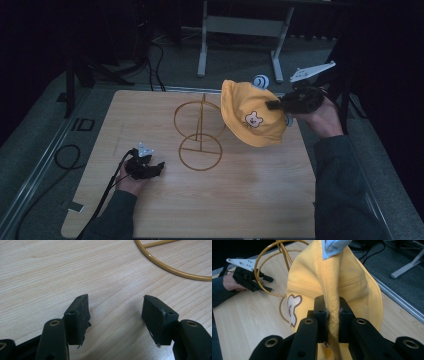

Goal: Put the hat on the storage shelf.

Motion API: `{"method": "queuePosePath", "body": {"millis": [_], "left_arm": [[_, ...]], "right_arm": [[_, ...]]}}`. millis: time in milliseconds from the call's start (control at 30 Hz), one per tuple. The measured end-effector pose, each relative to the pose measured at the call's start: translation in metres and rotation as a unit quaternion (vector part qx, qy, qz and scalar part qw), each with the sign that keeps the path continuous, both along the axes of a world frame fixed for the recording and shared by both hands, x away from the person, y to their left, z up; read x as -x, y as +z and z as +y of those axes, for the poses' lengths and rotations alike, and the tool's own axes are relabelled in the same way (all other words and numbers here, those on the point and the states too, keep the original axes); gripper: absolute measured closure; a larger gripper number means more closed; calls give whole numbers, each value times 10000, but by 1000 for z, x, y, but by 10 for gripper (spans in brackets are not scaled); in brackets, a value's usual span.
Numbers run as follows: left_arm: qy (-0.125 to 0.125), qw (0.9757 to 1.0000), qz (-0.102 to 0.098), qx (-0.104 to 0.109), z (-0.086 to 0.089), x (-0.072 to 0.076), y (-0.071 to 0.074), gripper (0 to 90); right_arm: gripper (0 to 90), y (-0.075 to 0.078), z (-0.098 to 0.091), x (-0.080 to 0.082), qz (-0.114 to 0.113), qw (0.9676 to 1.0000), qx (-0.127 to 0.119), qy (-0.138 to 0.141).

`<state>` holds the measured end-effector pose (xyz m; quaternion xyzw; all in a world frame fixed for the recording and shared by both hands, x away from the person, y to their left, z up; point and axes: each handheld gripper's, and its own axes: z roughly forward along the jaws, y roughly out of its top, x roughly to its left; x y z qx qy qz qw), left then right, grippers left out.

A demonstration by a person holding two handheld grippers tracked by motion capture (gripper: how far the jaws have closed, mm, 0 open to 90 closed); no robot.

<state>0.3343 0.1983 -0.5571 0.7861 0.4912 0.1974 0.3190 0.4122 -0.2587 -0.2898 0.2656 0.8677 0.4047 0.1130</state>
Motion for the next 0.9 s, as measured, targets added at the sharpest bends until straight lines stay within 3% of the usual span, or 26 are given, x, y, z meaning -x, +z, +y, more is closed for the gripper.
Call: {"method": "queuePosePath", "body": {"millis": [900], "left_arm": [[-18,10000,21,-16,0,0,0,393]], "right_arm": [[818,13,22,2,-155,9991,-276,281]]}}
